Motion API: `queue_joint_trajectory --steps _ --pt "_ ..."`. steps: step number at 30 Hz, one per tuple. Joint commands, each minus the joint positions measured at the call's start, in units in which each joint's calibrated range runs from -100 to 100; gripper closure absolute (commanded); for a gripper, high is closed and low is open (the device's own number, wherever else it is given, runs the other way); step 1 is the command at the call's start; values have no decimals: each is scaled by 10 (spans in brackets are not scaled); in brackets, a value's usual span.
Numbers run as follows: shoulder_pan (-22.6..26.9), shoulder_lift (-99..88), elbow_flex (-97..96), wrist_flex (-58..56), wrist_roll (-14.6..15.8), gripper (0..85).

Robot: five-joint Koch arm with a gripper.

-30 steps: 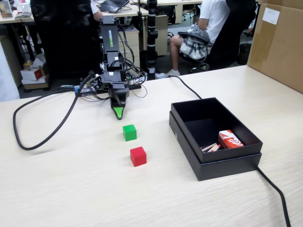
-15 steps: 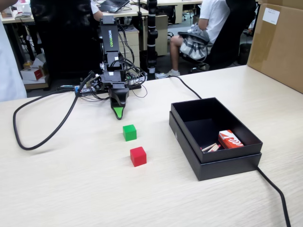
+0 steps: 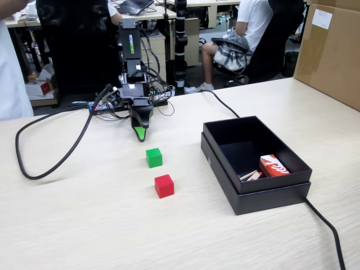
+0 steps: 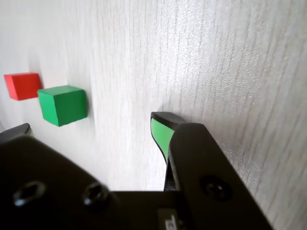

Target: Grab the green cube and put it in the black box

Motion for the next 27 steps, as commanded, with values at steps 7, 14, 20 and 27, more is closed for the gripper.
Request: queue_joint_trajectory --steps 7,14,20,27 --pt "1 32 168 -231 33 378" --pt "6 160 341 -346 47 378" --pt "18 326 491 -393 47 383" --pt "25 534 603 -394 46 374"
